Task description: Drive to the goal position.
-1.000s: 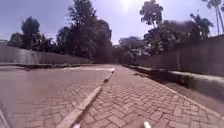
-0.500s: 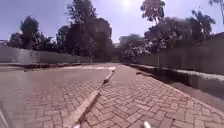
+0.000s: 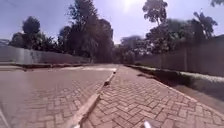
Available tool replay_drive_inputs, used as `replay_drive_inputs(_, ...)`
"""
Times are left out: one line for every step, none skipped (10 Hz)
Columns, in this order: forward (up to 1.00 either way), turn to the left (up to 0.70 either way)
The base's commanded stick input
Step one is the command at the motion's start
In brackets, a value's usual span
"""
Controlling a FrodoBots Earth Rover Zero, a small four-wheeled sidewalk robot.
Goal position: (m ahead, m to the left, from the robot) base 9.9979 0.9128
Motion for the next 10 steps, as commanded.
replay_drive_inputs(0.85,-0.15)
replay_drive_inputs(0.85,-0.31)
replay_drive_inputs(0.85,-0.22)
replay_drive_inputs(0.85,-0.07)
replay_drive_inputs(0.85,0.00)
replay_drive_inputs(0.85,0.00)
replay_drive_inputs(0.85,-0.07)
replay_drive_inputs(0.85,-0.24)
replay_drive_inputs(0.85,-0.31)
replay_drive_inputs(0.85,-0.23)
